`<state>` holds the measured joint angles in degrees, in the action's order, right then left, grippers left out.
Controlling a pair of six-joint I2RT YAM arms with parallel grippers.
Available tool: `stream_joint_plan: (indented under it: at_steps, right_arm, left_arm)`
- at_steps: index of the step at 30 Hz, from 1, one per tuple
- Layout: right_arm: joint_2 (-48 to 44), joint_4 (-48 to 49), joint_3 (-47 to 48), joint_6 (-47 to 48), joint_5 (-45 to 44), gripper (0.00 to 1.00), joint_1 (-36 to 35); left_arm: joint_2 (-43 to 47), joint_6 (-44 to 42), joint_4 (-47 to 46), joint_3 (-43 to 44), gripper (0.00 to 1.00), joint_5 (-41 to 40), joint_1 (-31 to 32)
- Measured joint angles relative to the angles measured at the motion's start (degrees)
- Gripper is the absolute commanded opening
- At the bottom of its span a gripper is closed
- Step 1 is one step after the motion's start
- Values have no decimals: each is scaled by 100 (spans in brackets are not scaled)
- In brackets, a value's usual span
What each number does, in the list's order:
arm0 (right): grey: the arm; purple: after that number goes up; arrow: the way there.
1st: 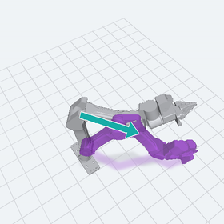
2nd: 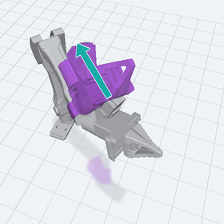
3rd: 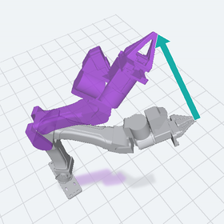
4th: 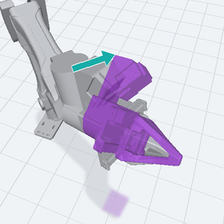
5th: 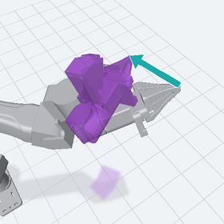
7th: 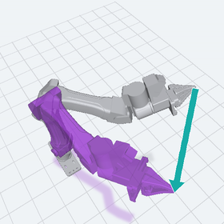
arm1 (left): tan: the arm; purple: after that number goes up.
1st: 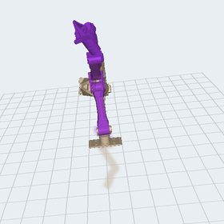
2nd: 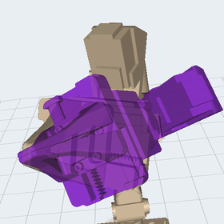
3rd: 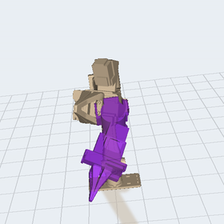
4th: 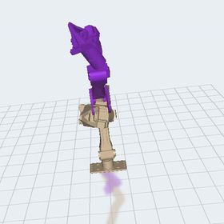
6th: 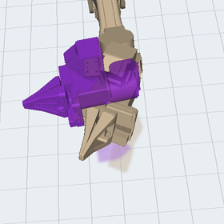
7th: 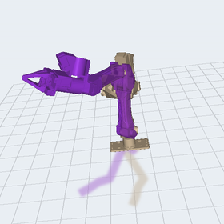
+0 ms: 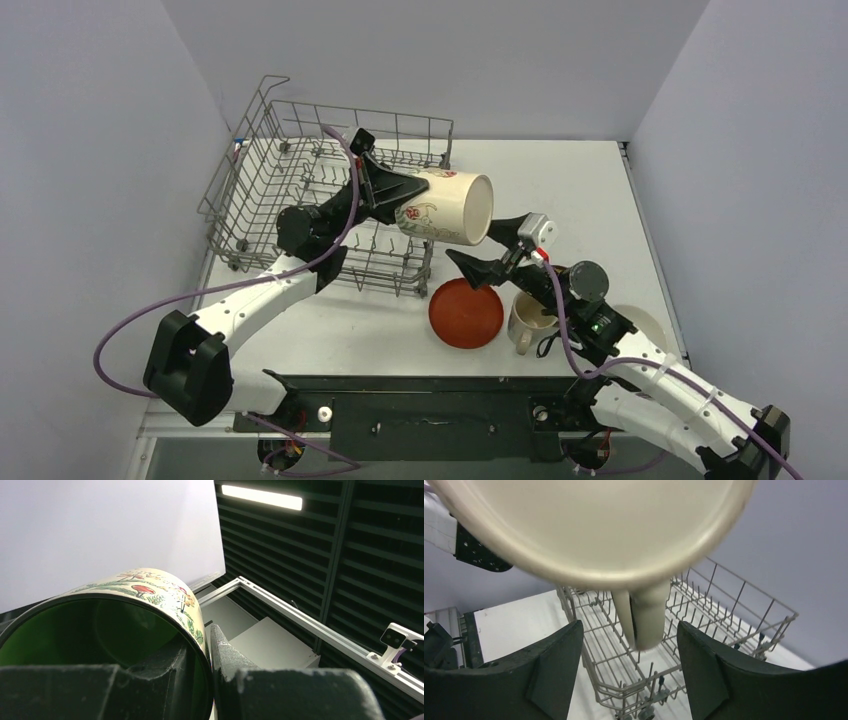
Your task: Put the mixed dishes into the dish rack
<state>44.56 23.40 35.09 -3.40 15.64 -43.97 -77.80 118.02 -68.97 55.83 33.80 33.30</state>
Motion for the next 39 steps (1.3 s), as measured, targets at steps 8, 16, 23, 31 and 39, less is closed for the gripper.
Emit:
stream_joint_plan:
  at_steps: [8,16,23,31,39]
  right_arm:
    - [94,195,332,494,470,60,0]
    - [339,308,356,584,667,48,0]
    - [457,337,402,570,664,40,4]
    - [516,608,396,66,785,0,-24]
    - [706,828,245,-798,660,0,-44]
  left_arm:
    - [55,9,245,-127,0,59,72]
    - [55,20,323,-127,0,57,153]
    - [52,59,297,-127,0,48,201]
    - [66,238,131,-127,0,-96,192]
    - [122,221,245,-479,45,-459,199]
